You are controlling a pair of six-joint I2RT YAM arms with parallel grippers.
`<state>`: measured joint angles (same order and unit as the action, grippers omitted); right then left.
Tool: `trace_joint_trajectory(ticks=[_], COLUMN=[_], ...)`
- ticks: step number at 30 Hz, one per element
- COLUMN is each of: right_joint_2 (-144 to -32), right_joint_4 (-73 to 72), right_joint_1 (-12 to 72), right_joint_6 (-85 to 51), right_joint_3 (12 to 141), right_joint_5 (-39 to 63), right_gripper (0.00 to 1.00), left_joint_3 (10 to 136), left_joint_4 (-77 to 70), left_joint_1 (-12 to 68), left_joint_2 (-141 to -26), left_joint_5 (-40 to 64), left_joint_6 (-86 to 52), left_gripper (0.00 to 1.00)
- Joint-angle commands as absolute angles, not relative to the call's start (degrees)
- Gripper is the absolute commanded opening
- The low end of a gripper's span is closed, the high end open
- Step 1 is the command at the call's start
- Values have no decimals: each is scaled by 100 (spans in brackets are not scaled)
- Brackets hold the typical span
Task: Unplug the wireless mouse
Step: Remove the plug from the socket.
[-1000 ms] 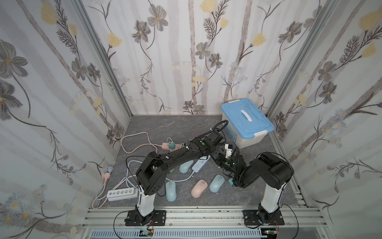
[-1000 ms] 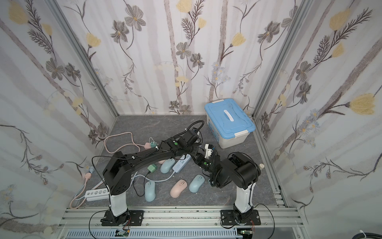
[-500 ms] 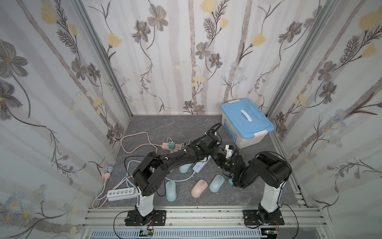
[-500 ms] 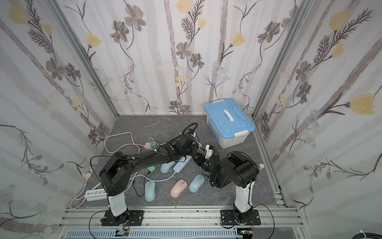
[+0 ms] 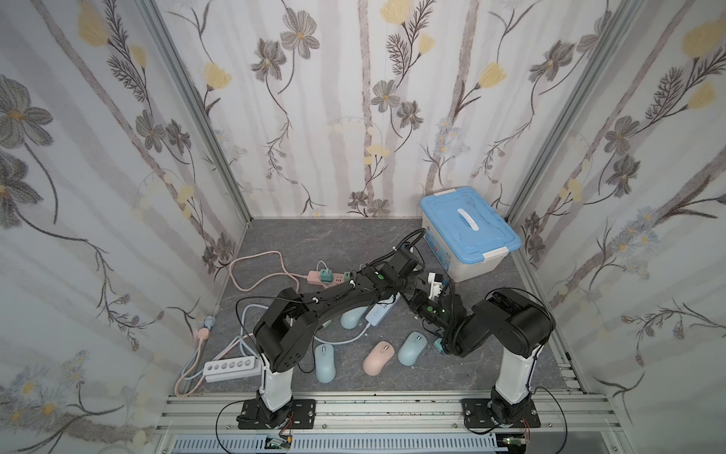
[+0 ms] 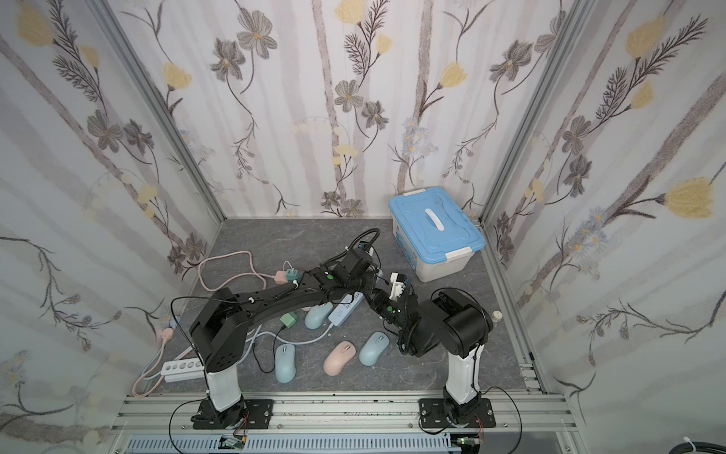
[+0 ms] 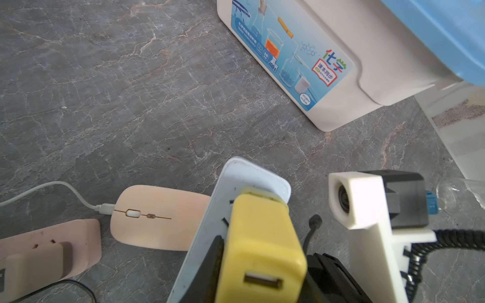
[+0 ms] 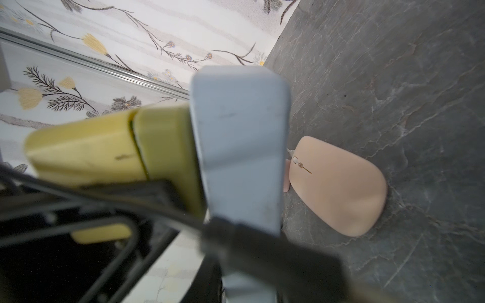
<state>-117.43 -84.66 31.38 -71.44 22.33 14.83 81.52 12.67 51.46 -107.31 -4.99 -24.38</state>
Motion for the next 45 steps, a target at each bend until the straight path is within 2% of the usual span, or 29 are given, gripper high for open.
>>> trace_joint_trajectory(ticks=[1,7,12,14,17,24,27,30,37,40,42,45], right_joint_2=[-11752,-11694,-11629,-11602,-11641,-11662,-11654,-11680,-11671,-11664,-11622,-11614], right_joint_4=[-7919,-8015,-8093,-8162,-8256,-8435,-8453,-8564,-8483,-8273,-7883,-7674], right_joint_1=[3134,3129,3102,3102,3091,3100,3103,3111,3173,3181,3174,3190], right_joint_6=[-7185,-7078,-6952,-6878,-6902,-7066,-7169,-7351,-7479,-7424,-7328,-7215], right_joint_3=[2318,2257,2185,2142,2142,2198,2224,2222,2272,2369,2464,2506], right_joint_5=[1053,986,989,953,950,859,797,700,549,644,737,737], right_gripper=[31,42,43,37,24,8,0,0,0,0,0,0], left_joint_3=[8286,8473,8508,8542,8543,8367,7838,7247,6589,7262,8077,8741], left_joint_4=[691,874,1012,1073,1031,726,187,-696,-1666,-455,855,1862], left_joint_1=[5238,5236,5238,5240,5238,5238,5237,5238,5295,5261,5170,5114], left_joint_2=[-10668,-10663,-10662,-10661,-10641,-10423,-10128,-9844,-9479,-9636,-9865,-9959], left_joint_5=[1147,1125,1053,991,975,725,475,417,468,480,626,651], left_joint_6=[-2949,-2931,-2891,-2869,-2901,-3042,-3169,-3408,-3700,-3618,-3469,-3236], left_gripper=[0,0,0,0,0,0,0,0,0,0,0,0])
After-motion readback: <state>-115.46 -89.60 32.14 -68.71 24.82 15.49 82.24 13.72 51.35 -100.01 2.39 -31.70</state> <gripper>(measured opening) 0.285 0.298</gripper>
